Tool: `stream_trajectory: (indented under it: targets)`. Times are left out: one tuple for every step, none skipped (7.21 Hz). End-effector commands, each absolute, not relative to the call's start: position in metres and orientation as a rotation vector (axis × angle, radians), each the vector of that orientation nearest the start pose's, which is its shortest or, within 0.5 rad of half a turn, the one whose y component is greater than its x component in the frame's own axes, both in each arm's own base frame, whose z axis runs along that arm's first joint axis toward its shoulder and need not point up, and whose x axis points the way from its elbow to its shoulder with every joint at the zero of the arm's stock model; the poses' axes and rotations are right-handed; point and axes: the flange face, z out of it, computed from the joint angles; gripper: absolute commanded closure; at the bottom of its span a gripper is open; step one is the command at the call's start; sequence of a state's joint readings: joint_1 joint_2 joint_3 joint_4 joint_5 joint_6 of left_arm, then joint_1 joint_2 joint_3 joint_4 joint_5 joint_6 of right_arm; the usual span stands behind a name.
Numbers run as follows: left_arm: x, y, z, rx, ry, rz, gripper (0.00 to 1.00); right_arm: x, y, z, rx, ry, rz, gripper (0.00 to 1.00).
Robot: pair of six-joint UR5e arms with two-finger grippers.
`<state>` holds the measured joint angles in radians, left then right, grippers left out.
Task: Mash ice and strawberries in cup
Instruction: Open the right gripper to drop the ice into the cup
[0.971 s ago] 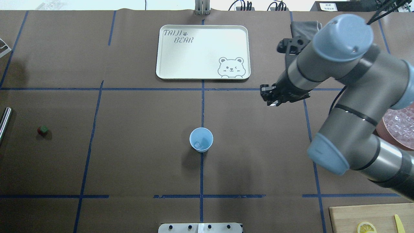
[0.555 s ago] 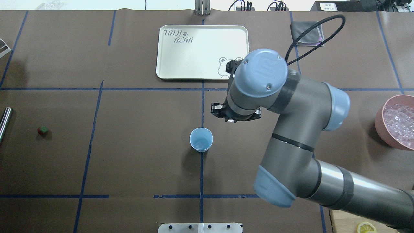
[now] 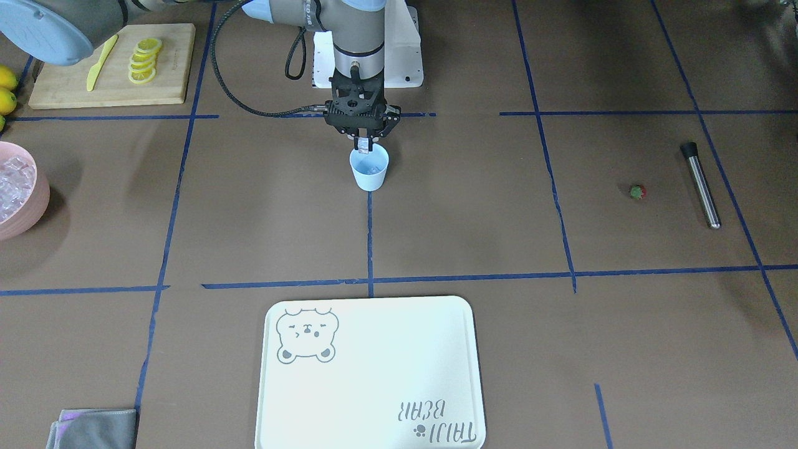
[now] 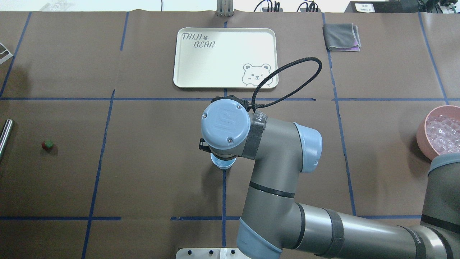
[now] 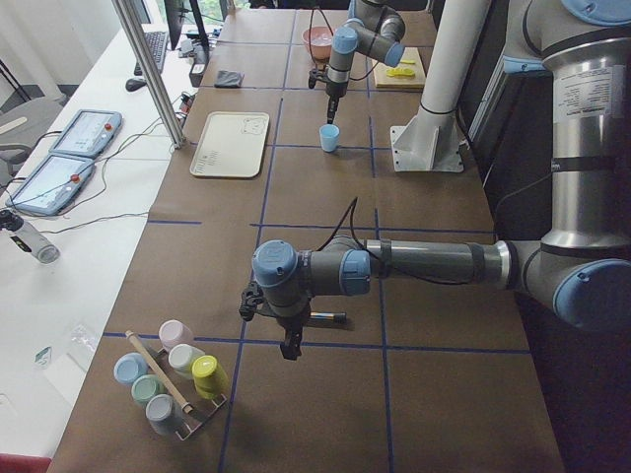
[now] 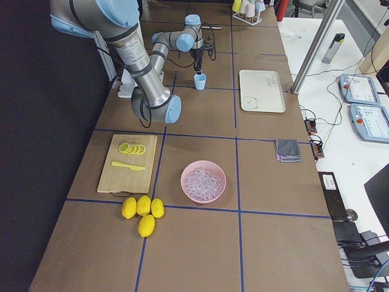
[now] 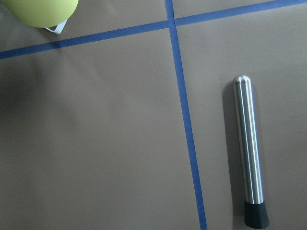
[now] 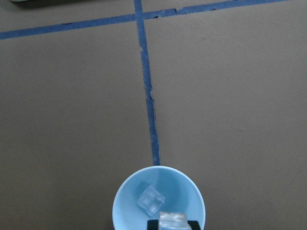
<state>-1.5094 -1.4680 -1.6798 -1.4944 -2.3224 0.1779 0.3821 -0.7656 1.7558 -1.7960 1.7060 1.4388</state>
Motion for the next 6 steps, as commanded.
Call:
stream_trajectory:
  targets:
    - [-0.0379,-0.4462,0.6622,-0.022,0.757,0.202,0.00,-0.5712,-0.3577,0.1309,0.075,-0.786,0.184,0.28]
    - [-0.0379,-0.4462,0.6622,-0.022,0.757,0.202,0.00,-0.5722,-0.3581,0.1310,0.077,-0.795,0.184,0.14]
    - [-0.0380,-0.4462,0.6623,-0.022,0.755,0.202,0.00,-0.5731,-0.3585,0.1309,0.077,-0.795,0.184,0.06]
    - [-0.0380,-0.4462,0.6623,-0.022,0.755,0.202,0.00,-0.5730,-0.3584,0.1289,0.078,-0.798,0.182,0.06]
    - [-0.0380,-0.4461,0.6625,-0.023,0.755,0.201,0.00,-0.5702,-0.3582,0.1273,0.082,-0.802,0.174,0.03]
    - [-0.0380,-0.4457,0.6647,-0.028,0.755,0.200,0.00,-0.5637,-0.3667,0.1324,0.084,-0.795,0.177,0.02]
